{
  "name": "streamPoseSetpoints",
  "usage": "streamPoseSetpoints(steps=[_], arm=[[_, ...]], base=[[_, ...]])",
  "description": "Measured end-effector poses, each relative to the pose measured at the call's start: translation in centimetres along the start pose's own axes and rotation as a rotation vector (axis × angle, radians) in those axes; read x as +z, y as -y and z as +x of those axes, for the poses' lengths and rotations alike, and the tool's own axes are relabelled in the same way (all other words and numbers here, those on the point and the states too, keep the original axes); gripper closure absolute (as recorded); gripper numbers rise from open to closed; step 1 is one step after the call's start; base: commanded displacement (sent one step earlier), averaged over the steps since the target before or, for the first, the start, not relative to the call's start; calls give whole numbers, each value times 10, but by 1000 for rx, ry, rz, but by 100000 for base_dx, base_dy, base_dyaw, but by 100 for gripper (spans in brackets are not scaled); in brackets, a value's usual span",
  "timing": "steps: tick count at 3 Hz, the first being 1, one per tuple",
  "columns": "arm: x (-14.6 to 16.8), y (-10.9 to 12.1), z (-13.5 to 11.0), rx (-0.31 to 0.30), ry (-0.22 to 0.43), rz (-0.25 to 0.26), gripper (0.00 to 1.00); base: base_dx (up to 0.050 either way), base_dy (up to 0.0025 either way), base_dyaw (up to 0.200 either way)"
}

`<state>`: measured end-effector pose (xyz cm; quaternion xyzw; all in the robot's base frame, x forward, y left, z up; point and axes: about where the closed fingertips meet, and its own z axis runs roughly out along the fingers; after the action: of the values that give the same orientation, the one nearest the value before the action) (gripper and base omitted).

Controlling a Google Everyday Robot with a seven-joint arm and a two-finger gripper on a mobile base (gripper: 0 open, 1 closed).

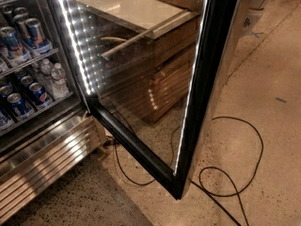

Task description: Close right fridge door

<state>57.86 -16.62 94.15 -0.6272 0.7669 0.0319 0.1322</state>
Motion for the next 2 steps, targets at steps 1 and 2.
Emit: streamPoseSetpoints(steps=[1,2], arm=[[0,0,0,0,0,0,100],[0,0,0,0,0,0,100]], base=[[2540,216,17237],[-2532,-227,17286]])
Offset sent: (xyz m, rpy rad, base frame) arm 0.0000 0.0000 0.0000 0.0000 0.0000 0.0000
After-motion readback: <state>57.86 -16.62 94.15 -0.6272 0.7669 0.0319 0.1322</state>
